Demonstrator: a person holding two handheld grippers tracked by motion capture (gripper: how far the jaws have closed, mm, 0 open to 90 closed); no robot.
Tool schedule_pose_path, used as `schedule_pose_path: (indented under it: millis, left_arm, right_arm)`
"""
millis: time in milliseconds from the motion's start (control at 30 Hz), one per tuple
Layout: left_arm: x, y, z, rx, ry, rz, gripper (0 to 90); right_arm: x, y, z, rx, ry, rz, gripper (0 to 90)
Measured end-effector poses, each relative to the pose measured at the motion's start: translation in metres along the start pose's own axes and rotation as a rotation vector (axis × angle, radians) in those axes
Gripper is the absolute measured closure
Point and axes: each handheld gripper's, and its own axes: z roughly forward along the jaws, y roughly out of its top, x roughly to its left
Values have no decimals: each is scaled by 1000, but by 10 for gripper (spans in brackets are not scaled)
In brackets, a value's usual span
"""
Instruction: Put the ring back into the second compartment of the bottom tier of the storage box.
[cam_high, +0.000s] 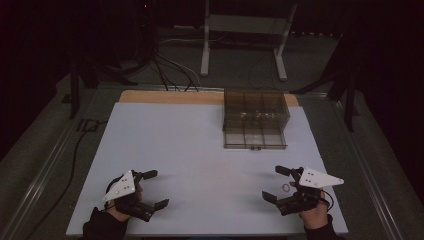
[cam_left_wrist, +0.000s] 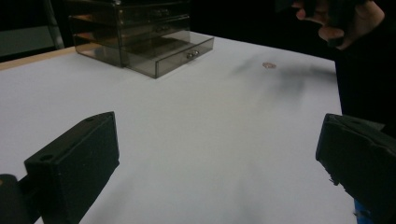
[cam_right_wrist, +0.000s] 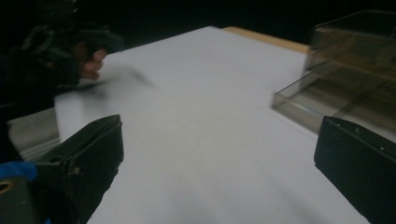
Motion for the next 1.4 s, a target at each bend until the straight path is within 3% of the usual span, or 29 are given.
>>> schedule_pose_path:
  millis: [200, 500, 833, 1200, 1400]
  left_arm:
    - [1, 0, 0, -2, -2, -1, 6]
    - [0, 0, 1, -2, -3, -1, 6]
    - [0, 1, 1, -4, -7, 0, 6]
    - [0, 1, 2, -4, -8, -3, 6]
    - [1, 1, 1, -8, -7, -3, 6]
  right_arm:
    - [-12, -1, -6, -16, -70, 20, 14]
    - [-24, -5, -13, 6, -177, 68, 14]
    - [-36, -11, -23, 5, -280, 85, 20]
    - [-45, -20, -28, 86, -343, 152, 59]
    - [-47, -25, -27, 129, -374, 157, 65]
